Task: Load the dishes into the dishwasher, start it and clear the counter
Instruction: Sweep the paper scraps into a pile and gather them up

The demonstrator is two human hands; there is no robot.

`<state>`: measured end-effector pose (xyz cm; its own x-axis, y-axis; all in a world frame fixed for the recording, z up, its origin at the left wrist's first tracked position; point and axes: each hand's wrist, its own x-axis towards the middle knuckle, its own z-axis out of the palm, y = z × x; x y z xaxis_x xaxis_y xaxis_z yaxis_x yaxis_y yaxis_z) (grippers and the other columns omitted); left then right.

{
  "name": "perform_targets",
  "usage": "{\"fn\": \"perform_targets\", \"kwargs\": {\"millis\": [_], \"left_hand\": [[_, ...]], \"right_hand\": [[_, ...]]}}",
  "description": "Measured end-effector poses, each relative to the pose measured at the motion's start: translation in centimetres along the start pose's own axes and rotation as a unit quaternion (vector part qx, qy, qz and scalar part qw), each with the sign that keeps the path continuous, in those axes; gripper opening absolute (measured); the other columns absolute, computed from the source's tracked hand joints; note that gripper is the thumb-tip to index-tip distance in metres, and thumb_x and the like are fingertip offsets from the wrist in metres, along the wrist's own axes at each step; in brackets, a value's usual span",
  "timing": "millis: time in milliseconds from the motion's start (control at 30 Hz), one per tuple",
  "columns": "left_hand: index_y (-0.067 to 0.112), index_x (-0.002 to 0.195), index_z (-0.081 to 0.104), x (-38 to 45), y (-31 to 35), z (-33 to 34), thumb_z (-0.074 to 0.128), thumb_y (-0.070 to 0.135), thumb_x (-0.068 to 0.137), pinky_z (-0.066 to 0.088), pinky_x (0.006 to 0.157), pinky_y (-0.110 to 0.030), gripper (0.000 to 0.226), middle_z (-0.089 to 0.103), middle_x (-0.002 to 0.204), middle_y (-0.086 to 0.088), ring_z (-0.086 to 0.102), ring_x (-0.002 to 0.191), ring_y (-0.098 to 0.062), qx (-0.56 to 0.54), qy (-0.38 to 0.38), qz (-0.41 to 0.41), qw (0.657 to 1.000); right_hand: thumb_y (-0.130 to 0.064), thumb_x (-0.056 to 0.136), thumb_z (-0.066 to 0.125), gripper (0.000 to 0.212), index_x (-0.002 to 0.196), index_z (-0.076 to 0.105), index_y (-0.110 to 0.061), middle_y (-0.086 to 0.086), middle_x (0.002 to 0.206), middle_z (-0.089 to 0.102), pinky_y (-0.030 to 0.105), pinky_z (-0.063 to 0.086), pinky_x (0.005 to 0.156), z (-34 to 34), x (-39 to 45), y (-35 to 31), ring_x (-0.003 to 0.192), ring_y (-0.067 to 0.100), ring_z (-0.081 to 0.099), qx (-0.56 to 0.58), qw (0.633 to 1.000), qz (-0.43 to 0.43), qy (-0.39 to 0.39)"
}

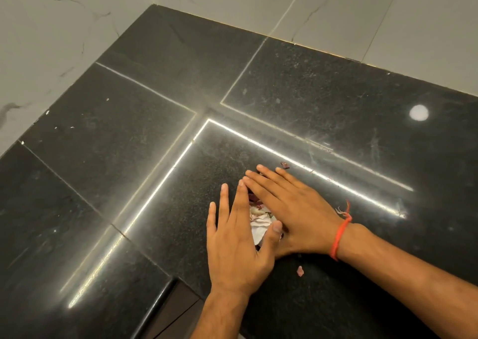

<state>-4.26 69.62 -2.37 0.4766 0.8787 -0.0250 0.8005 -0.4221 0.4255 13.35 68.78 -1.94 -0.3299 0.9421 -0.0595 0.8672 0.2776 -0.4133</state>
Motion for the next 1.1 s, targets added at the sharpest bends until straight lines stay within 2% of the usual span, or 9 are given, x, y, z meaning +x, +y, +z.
{"fn": "perform_targets", "kwargs": {"millis": [133, 267, 400, 567, 733, 833, 933, 1000, 1100], "left_hand": [[0.013, 0.164, 0.009, -0.2, 0.0, 0.1, 0.020, 0.078, 0.096, 0.005, 0.129, -0.044, 0.094, 0.006, 0.172, 0.005, -0.006, 0.158, -0.011, 0.011, 0.000, -0.001, 1.000], [0.013, 0.164, 0.007, -0.1, 0.0, 0.2, 0.024, 0.077, 0.096, 0.007, 0.129, -0.045, 0.095, 0.003, 0.172, 0.004, -0.007, 0.158, -0.011, 0.022, -0.005, -0.002, 1.000], [0.013, 0.164, 0.008, -0.1, 0.0, 0.2, 0.023, 0.077, 0.096, 0.007, 0.129, -0.046, 0.095, 0.004, 0.172, 0.003, -0.007, 0.158, -0.010, 0.020, -0.002, -0.008, 1.000], [0.016, 0.164, 0.005, -0.2, 0.1, 0.3, 0.024, 0.078, 0.096, 0.008, 0.129, -0.046, 0.095, 0.006, 0.172, 0.005, -0.004, 0.158, -0.010, 0.010, 0.013, -0.006, 1.000], [0.021, 0.164, -0.002, -0.1, 0.2, 0.4, 0.033, 0.081, 0.092, 0.005, 0.129, -0.044, 0.100, 0.004, 0.172, 0.006, -0.006, 0.157, -0.007, 0.022, 0.014, -0.013, 1.000], [0.023, 0.164, -0.002, -0.1, 0.3, 0.4, 0.035, 0.082, 0.090, 0.005, 0.129, -0.042, 0.102, 0.005, 0.172, 0.008, -0.006, 0.157, -0.005, 0.021, 0.016, -0.017, 1.000], [0.027, 0.164, -0.001, -0.2, 0.3, 0.3, 0.037, 0.083, 0.088, 0.005, 0.129, -0.042, 0.103, 0.005, 0.171, 0.011, -0.006, 0.157, -0.004, 0.018, 0.018, -0.019, 1.000], [0.028, 0.164, -0.002, -0.2, 0.4, 0.3, 0.038, 0.084, 0.086, 0.004, 0.129, -0.042, 0.103, 0.006, 0.171, 0.011, -0.006, 0.157, -0.004, 0.016, 0.022, -0.019, 0.999], [0.029, 0.164, -0.001, -0.2, 0.3, 0.4, 0.039, 0.085, 0.086, 0.005, 0.129, -0.043, 0.104, 0.008, 0.171, 0.011, -0.005, 0.157, -0.005, 0.018, 0.023, -0.017, 0.999]], "right_hand": [[-0.067, 0.097, 0.042, 0.080, 0.160, 0.021, -0.023, -0.004, 0.164, 0.026, 0.039, 0.018, 0.125, 0.4, 0.1, 0.0, 0.154, 0.016, 0.014, 0.024, 0.998, 0.000, 0.060], [-0.044, 0.103, 0.047, 0.055, 0.154, 0.035, -0.027, -0.006, 0.149, 0.045, 0.036, 0.036, 0.114, 0.5, 0.4, -0.1, 0.140, 0.016, 0.038, 0.039, 0.994, 0.004, 0.105], [-0.024, 0.096, 0.050, 0.050, 0.146, 0.048, -0.025, -0.005, 0.133, 0.054, 0.035, 0.043, 0.100, 0.6, 0.9, 0.0, 0.123, 0.016, 0.046, 0.056, 0.991, 0.003, 0.123], [0.006, 0.086, 0.058, 0.048, 0.126, 0.064, -0.019, -0.004, 0.112, 0.062, 0.035, 0.045, 0.092, 0.8, 1.3, 0.9, 0.104, 0.017, 0.057, 0.200, 0.962, 0.006, 0.187], [-0.002, 0.095, 0.064, 0.024, 0.116, 0.070, -0.012, -0.002, 0.110, 0.071, 0.033, 0.054, 0.094, -0.5, 1.0, 1.2, 0.108, 0.010, 0.066, 0.374, 0.889, 0.055, 0.261], [-0.005, 0.097, 0.063, 0.020, 0.116, 0.069, -0.008, 0.005, 0.110, 0.074, 0.035, 0.055, 0.095, -1.6, 0.6, 2.0, 0.108, 0.017, 0.069, 0.532, 0.802, 0.112, 0.249], [-0.002, 0.097, 0.060, 0.022, 0.118, 0.065, -0.003, 0.012, 0.114, 0.073, 0.030, 0.058, 0.085, -2.4, -1.1, 2.6, 0.107, 0.022, 0.070, 0.653, 0.698, 0.133, 0.260], [-0.002, 0.097, 0.057, 0.026, 0.123, 0.060, -0.001, 0.012, 0.116, 0.072, 0.026, 0.060, 0.067, -3.0, -2.8, 2.8, 0.095, 0.017, 0.073, 0.699, 0.646, 0.147, 0.269], [-0.003, 0.098, 0.055, 0.028, 0.125, 0.057, 0.002, 0.009, 0.111, 0.073, 0.020, 0.048, 0.043, -3.2, -5.1, 3.0, 0.069, 0.008, 0.068, 0.702, 0.631, 0.163, 0.287]]}}
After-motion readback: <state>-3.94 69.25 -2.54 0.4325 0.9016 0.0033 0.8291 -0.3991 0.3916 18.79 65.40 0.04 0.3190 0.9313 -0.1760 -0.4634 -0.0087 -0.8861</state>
